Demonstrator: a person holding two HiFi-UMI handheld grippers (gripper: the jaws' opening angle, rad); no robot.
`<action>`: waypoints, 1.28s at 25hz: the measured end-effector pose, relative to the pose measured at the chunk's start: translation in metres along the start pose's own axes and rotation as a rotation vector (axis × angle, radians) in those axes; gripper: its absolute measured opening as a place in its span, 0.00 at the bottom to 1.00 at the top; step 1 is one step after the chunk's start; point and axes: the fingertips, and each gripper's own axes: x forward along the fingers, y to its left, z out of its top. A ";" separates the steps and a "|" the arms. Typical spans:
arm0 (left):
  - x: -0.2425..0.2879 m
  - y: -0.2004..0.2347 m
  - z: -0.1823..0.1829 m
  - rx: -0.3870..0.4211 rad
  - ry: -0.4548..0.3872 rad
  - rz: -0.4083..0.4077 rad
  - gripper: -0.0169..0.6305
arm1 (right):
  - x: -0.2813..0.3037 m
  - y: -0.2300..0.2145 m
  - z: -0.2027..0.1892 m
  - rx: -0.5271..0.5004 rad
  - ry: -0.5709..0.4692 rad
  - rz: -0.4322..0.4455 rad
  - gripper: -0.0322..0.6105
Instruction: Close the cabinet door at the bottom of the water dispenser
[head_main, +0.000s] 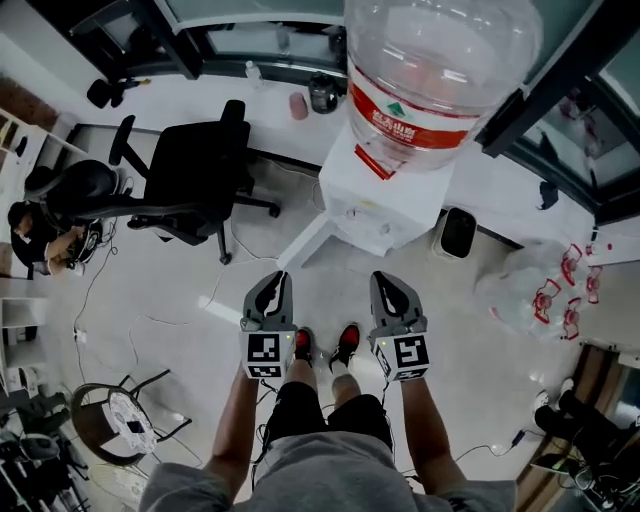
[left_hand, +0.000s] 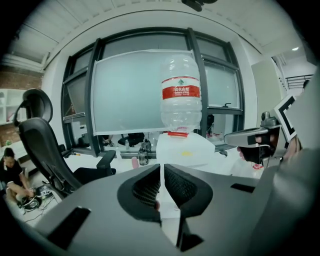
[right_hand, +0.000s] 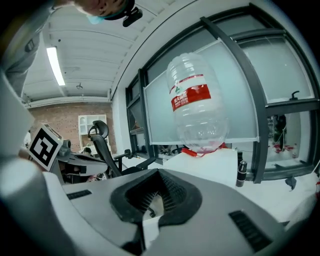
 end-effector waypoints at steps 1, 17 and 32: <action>0.005 0.005 -0.007 -0.004 0.005 0.004 0.09 | 0.008 0.002 -0.007 0.004 0.008 0.008 0.07; 0.100 0.077 -0.179 -0.036 0.126 -0.075 0.09 | 0.128 0.032 -0.163 0.021 0.114 -0.022 0.07; 0.160 0.117 -0.334 -0.054 0.200 -0.097 0.09 | 0.199 0.047 -0.315 0.029 0.215 -0.004 0.07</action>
